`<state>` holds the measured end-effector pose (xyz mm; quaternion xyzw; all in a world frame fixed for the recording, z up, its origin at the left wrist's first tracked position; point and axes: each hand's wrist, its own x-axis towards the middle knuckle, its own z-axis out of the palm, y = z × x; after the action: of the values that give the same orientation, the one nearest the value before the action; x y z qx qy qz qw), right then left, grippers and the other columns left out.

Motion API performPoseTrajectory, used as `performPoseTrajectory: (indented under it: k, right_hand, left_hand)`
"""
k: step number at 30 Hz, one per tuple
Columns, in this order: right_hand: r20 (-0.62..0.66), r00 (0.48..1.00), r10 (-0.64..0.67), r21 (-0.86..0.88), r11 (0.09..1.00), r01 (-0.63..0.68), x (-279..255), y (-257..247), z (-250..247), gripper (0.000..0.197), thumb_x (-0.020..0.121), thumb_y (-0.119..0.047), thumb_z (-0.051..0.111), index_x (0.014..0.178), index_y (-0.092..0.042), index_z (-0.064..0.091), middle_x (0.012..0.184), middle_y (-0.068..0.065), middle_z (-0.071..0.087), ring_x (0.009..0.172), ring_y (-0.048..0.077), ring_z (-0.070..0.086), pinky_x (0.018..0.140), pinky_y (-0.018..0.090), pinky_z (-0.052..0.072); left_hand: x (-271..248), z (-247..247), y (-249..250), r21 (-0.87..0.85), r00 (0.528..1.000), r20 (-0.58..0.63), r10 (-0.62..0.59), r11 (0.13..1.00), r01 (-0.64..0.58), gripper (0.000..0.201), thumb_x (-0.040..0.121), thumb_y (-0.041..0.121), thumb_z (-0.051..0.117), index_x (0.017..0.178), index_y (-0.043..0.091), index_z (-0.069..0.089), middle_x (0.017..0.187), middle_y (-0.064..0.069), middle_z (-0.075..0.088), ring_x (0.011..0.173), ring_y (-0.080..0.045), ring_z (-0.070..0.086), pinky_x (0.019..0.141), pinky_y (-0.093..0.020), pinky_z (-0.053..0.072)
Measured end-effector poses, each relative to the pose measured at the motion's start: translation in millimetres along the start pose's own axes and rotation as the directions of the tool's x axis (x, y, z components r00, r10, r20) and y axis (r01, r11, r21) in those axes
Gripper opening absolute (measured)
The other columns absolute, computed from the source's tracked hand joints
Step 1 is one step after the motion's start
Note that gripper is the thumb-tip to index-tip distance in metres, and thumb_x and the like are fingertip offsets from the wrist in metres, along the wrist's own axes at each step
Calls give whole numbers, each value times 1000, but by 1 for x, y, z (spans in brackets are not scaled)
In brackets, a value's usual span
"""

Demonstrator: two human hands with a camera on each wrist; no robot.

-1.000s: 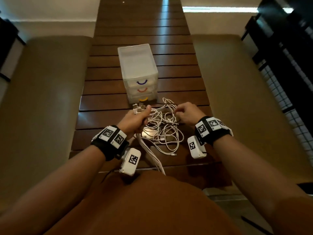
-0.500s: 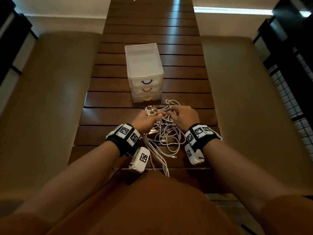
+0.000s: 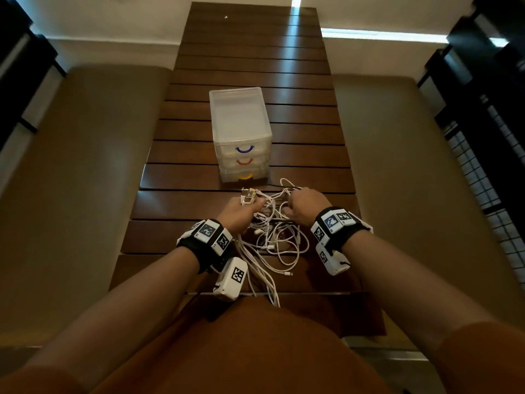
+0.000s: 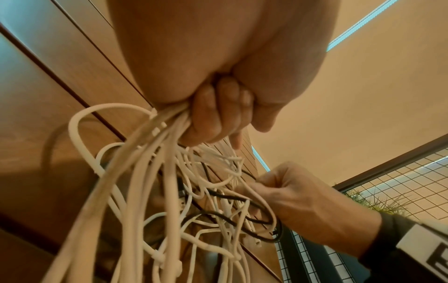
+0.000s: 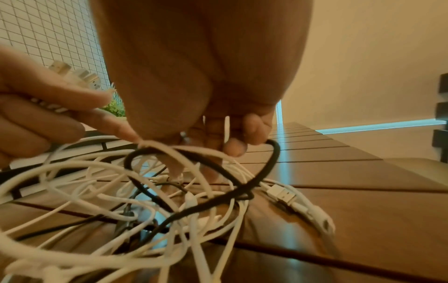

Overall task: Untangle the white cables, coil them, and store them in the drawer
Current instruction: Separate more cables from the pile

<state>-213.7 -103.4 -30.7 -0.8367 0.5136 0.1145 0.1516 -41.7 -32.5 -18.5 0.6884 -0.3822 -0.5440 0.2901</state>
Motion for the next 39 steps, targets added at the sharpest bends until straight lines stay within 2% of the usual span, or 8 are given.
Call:
performPoseTrajectory:
  k: [4, 7, 22, 26, 29, 32, 36, 39]
  right_hand:
    - [121, 988, 99, 85, 990, -110, -5, 5, 12, 24, 90, -37, 54, 97, -16, 65, 95, 7, 65, 89, 28, 63, 77, 37, 53]
    - [201, 968, 148, 125, 977, -175, -3, 5, 21, 24, 88, -32, 57, 85, -10, 65, 91, 10, 67, 89, 30, 64, 76, 35, 52]
    - [167, 961, 219, 121, 963, -240, -17, -1, 26, 21, 90, -24, 55, 100, -10, 67, 104, 11, 69, 95, 30, 64, 75, 34, 50]
    - [55, 987, 150, 382, 910, -160, -24, -7, 12, 20, 95, -33, 49, 88, -23, 65, 97, 3, 67, 94, 26, 60, 84, 39, 48]
    - [-204, 970, 135, 672, 739, 38, -36, -15, -7, 13, 87, -50, 54, 82, -43, 65, 95, -16, 60, 105, 22, 54, 94, 53, 44]
    - [-385, 901, 200, 731, 663, 165, -48, -24, -27, 12, 80, -56, 56, 82, -49, 65, 97, -20, 58, 109, 21, 54, 94, 53, 44]
    - [-342, 932, 124, 700, 695, 164, -52, -23, -53, 13, 85, -42, 66, 76, -51, 64, 102, -20, 49, 111, 23, 48, 96, 52, 44]
    - [-258, 963, 71, 633, 766, 113, -60, -22, -70, 5, 83, -50, 61, 79, -52, 64, 101, -22, 50, 111, 21, 49, 95, 54, 43]
  left_hand:
    - [-3, -1, 2, -22, 999, 31, 10, 1000, -9, 29, 96, 33, 54, 110, 13, 69, 67, 5, 49, 58, -10, 43, 52, -24, 34]
    - [-3, 2, 5, -26, 999, 34, 26, 999, -25, 23, 95, 29, 56, 104, 13, 71, 61, 7, 50, 56, -8, 43, 52, -25, 33]
    - [-8, 1, 22, -136, 991, 100, 90, 988, -76, 10, 91, 21, 64, 88, 20, 73, 56, 5, 44, 44, -7, 35, 43, -23, 28]
    - [-12, 5, 23, -237, 982, 106, 158, 963, -129, 18, 89, 10, 64, 106, 10, 70, 71, 4, 62, 48, -2, 52, 46, -17, 39]
    - [-13, 9, 22, -301, 951, 120, 284, 923, -238, 23, 84, 6, 70, 107, 7, 67, 86, -1, 71, 73, -7, 69, 67, -23, 51]
    - [-18, 14, 26, -295, 920, 152, 361, 905, -306, 10, 85, 0, 66, 93, 4, 63, 63, 9, 66, 57, -1, 62, 56, -16, 47]
    - [-18, 16, 34, -201, 907, 173, 384, 915, -349, 9, 87, 1, 64, 85, 10, 63, 62, 9, 65, 55, 2, 59, 57, -16, 45]
    - [-18, 15, 37, -141, 911, 190, 367, 928, -344, 13, 85, 2, 66, 78, 12, 63, 61, 9, 63, 53, 2, 56, 55, -16, 44]
